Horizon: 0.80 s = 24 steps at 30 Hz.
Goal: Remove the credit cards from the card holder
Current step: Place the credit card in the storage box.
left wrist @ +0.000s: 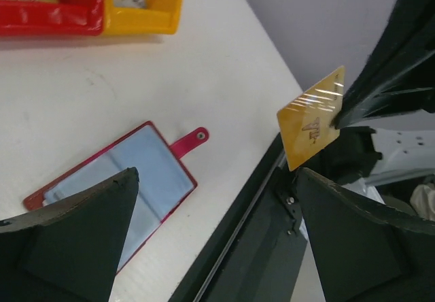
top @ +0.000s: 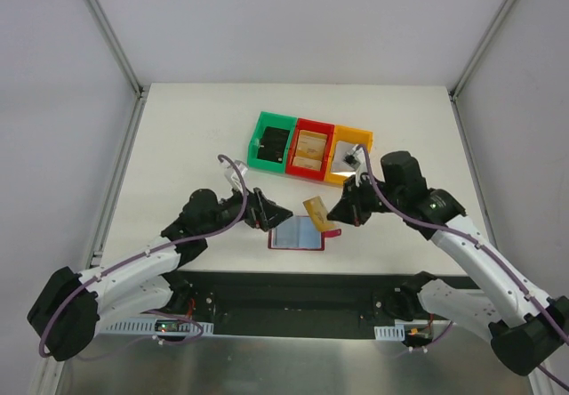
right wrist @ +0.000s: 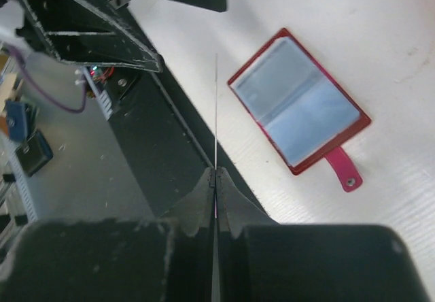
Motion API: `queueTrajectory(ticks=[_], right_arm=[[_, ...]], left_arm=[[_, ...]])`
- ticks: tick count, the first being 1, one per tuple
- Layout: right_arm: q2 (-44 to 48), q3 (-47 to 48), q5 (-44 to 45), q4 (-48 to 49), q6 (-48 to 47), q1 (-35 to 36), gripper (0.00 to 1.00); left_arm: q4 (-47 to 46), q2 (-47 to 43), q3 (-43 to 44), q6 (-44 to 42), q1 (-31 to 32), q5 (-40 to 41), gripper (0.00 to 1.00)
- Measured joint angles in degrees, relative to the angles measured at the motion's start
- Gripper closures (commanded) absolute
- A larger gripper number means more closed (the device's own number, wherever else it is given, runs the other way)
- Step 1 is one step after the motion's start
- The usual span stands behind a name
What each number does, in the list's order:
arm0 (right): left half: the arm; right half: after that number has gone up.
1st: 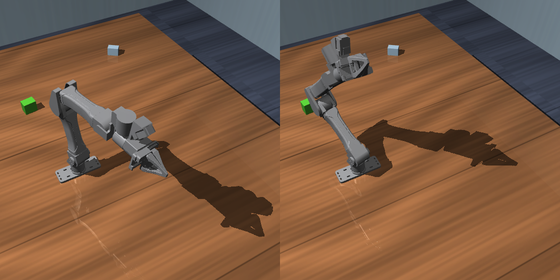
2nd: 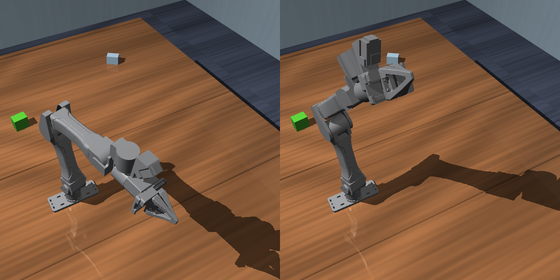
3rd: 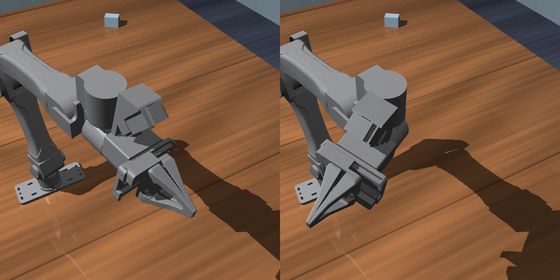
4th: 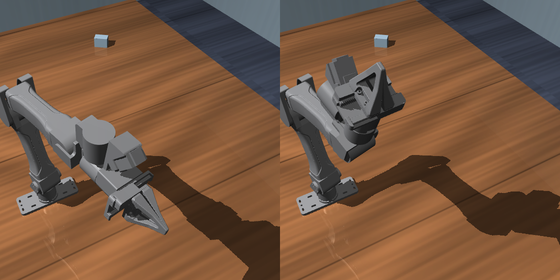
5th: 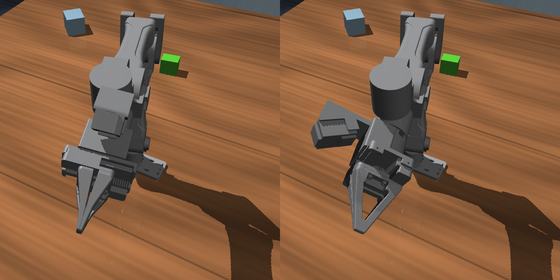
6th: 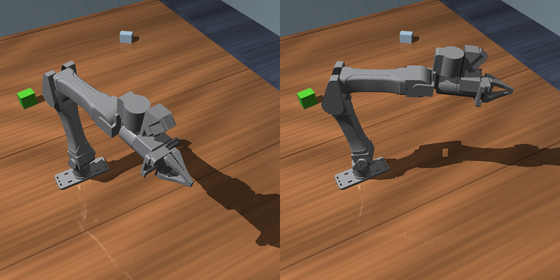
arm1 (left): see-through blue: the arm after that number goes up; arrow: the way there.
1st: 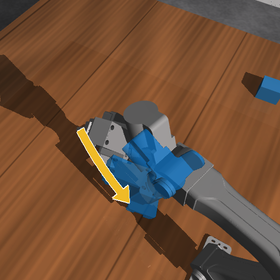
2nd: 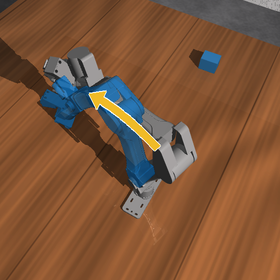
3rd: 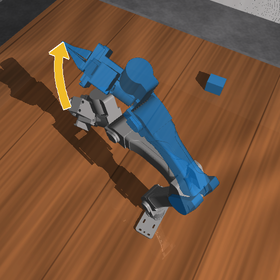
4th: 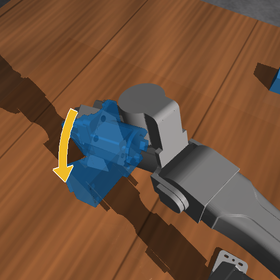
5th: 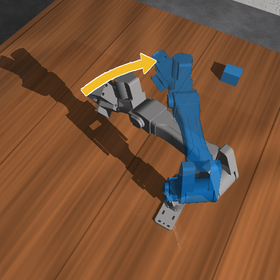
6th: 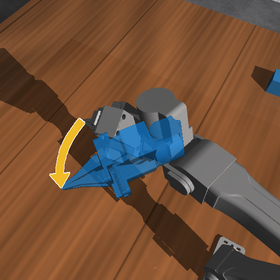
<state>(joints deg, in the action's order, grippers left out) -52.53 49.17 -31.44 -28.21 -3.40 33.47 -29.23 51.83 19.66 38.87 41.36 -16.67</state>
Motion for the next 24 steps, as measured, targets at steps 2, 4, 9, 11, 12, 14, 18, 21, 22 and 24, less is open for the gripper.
queueTrajectory(ticks=[2,4,9,11,12,14,18,21,22,24], right_arm=[[-1.9,2.9,-4.0,-1.7,-1.7,0.2,1.0],[-2.8,4.9,-7.5,-3.6,-3.5,0.7,1.0],[-3.6,8.2,-14.4,-8.3,-6.4,2.0,1.0],[-3.8,8.3,-16.1,-9.3,-6.8,2.4,1.0],[-3.9,8.3,-16.7,-9.6,-6.8,2.7,1.0],[-4.2,8.3,-17.7,-9.8,-6.7,3.1,1.0],[-4.5,8.2,-18.6,-9.8,-6.7,4.1,1.0],[-4.9,8.1,-18.8,-9.5,-6.4,4.9,1.0],[-5.0,8.0,-18.8,-9.2,-6.3,5.1,1.0],[-5.2,7.9,-18.8,-8.6,-6.1,5.2,1.0]], left_arm=[[-4.8,0.5,-0.3,0.7,-1.0,-4.7,0.01],[-9.6,1.0,-1.2,1.8,-1.4,-8.8,0.01],[-21.8,2.4,-4.6,5.7,-1.3,-16.5,0.01],[-25.7,3.0,-5.0,7.1,-1.3,-18.9,0.01],[-27.3,3.3,-5.0,7.6,-1.3,-19.6,0.01],[-30.5,3.7,-5.0,8.6,-1.3,-21.1,0.01],[-36.1,5.9,-5.0,10.4,-1.3,-23.6,0.1],[-39.5,9.0,-4.9,12.0,-1.3,-26.3,0.21],[-40.3,10.2,-4.7,12.7,-1.3,-26.9,0.24],[-41.4,12.1,-4.1,13.5,-1.3,-28.4,0.31]])
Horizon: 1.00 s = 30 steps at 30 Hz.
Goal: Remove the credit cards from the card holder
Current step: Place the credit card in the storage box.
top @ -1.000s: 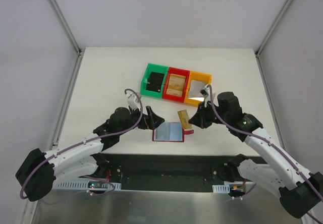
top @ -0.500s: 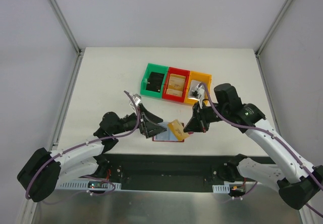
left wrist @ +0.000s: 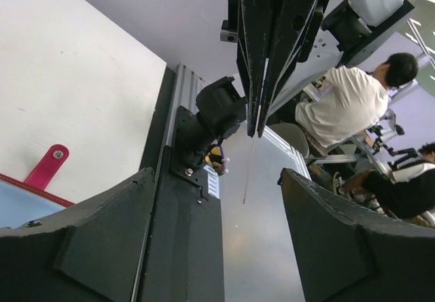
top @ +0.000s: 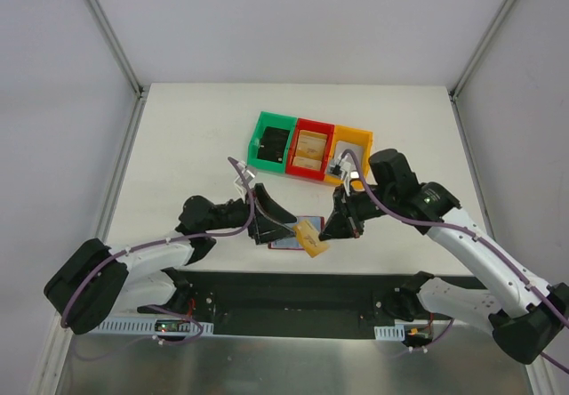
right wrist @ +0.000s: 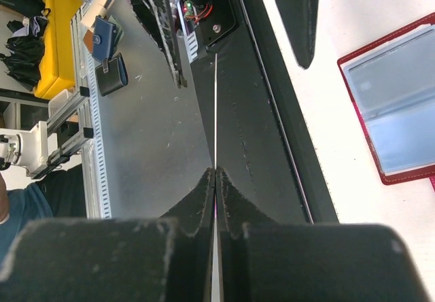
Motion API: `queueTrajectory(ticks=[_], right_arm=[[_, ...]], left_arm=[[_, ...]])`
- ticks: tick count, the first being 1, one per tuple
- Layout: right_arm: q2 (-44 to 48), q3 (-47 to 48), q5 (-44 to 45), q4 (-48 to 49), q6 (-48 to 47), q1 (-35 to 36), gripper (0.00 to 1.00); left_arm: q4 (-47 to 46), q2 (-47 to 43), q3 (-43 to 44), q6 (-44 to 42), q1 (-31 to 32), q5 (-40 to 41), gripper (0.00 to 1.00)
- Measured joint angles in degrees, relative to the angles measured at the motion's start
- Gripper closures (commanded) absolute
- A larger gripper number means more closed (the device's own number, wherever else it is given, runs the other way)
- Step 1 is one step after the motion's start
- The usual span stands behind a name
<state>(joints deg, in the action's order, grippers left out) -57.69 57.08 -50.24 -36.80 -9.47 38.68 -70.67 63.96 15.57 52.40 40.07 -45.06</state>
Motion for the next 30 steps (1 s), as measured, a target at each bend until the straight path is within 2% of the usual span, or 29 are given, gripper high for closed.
queueTrajectory(ticks=[13,14,16,17,20,30], right_arm=[[-0.2,-0.6,0.0,1.0,0.2,0.2,1.0],[-0.3,-0.7,0.0,1.0,0.2,0.2,0.96],[-0.6,-0.7,0.2,1.0,0.2,0.2,0.82],[-0.6,-0.7,0.3,1.0,0.3,0.2,0.74],[-0.6,-0.9,0.8,1.8,0.9,0.2,0.69],[1.3,-6.4,2.1,11.2,6.9,-1.4,0.7]], left_arm=[[-2.4,3.3,1.1,3.0,0.0,-3.9,0.89],[-2.6,3.3,1.1,3.1,0.0,-4.0,0.94],[-2.7,3.4,1.1,3.5,0.1,-4.2,1.0],[-2.8,3.5,1.1,3.7,0.1,-4.3,1.0],[-3.0,3.6,1.1,4.1,0.1,-4.2,1.0],[-3.2,4.3,-1.5,6.4,0.1,-0.6,1.0]])
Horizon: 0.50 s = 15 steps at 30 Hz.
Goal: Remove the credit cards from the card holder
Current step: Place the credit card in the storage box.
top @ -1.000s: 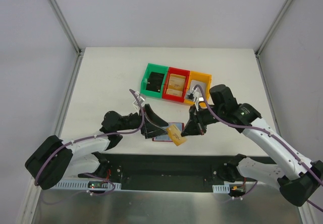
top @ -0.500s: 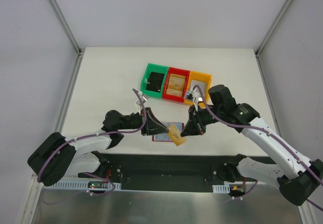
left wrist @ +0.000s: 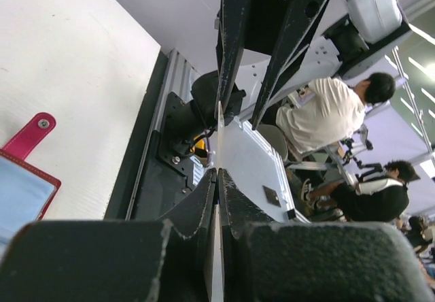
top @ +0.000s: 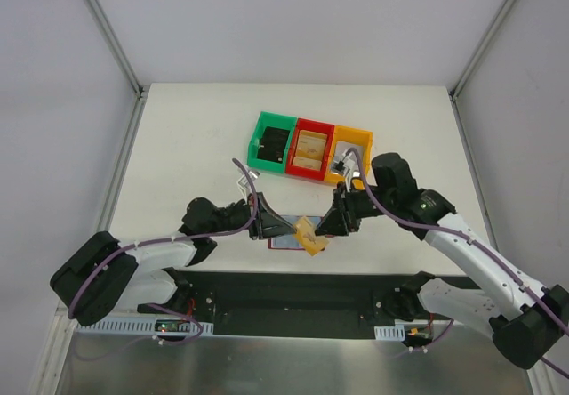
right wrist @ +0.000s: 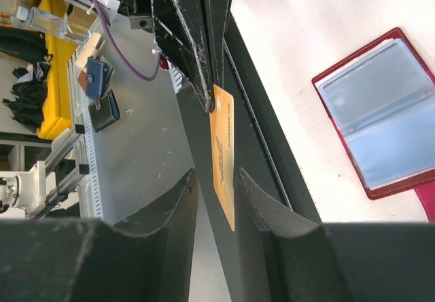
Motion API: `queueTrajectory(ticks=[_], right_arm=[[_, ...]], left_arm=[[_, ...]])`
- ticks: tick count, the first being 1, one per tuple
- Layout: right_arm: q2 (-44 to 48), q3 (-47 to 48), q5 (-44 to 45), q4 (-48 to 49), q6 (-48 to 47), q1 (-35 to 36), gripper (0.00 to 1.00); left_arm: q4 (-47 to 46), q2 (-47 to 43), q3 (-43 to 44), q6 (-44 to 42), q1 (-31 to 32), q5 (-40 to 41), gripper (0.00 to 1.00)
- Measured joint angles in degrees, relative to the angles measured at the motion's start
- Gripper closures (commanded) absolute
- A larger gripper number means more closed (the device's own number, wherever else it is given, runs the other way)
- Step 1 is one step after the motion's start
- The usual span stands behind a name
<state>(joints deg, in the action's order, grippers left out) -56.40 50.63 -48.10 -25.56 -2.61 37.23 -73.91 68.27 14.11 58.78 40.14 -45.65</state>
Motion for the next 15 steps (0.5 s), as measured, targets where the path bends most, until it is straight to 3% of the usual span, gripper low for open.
queueTrajectory(ticks=[8,15], right_arm=[[0.9,-4.4,0.0,8.0,6.3,-1.0,0.67],[1.1,-4.7,0.1,10.2,7.9,-1.7,0.58]], left_arm=[[0.0,0.9,-1.2,1.3,0.5,3.1,1.0],[0.0,-0.3,-1.2,1.3,0.8,4.4,1.0]])
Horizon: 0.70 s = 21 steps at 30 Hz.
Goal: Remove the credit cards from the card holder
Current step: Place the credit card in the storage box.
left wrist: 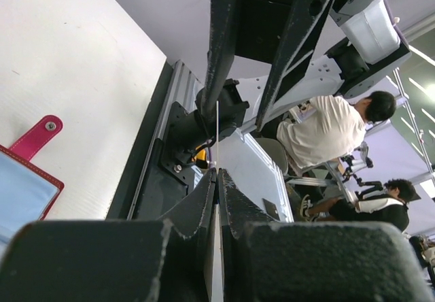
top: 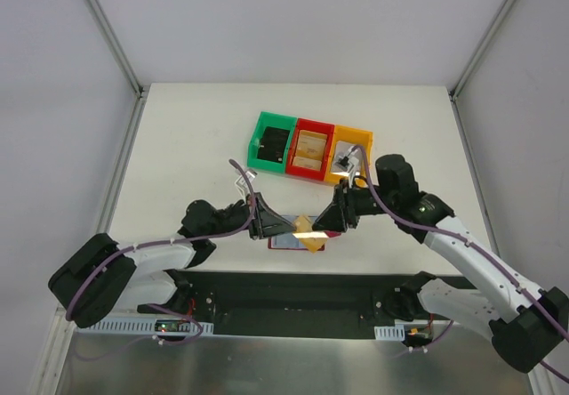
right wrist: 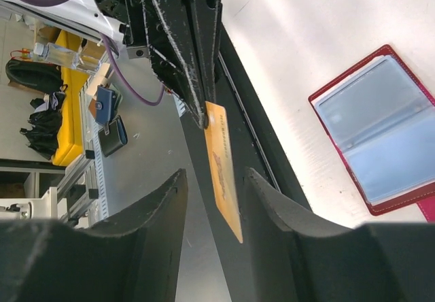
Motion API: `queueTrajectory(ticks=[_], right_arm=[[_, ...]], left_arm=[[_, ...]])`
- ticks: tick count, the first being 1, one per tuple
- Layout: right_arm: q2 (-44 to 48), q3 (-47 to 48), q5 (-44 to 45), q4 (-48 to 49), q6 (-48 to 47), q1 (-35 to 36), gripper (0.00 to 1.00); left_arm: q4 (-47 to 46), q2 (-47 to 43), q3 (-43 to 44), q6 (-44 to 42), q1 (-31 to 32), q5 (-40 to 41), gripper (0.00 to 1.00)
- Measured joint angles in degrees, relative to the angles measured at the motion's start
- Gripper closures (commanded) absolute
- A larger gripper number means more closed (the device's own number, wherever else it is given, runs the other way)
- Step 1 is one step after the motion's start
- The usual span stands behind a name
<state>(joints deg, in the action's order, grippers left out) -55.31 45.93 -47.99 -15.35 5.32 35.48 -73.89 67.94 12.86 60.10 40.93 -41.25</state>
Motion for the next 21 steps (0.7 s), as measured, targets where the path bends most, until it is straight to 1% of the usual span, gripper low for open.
queueTrajectory(ticks=[6,9,15,19,21], right_arm=[[1.0,-0.8,0.0,0.4,0.6,-1.4,0.55],[1.3,-0.9,0.0,0.6,0.8,-1.7,0.55],[1.4,-2.7,-1.0,4.3,3.3,-1.8,0.6],[1.4,-3.9,-1.9,5.9,4.7,-1.8,0.67],[1.4,-4.2,-2.3,6.8,5.3,-1.8,0.68]], left_arm=[[0.0,-1.9,-0.9,0.0,0.0,0.5,1.0],[0.0,-2.6,-1.3,0.0,0.0,0.9,1.0],[0.0,-3.4,-1.3,0.0,0.0,1.2,1.0],[0.0,-3.6,-1.3,0.0,0.0,1.3,1.0],[0.0,-3.6,-1.3,0.0,0.0,1.3,1.0]])
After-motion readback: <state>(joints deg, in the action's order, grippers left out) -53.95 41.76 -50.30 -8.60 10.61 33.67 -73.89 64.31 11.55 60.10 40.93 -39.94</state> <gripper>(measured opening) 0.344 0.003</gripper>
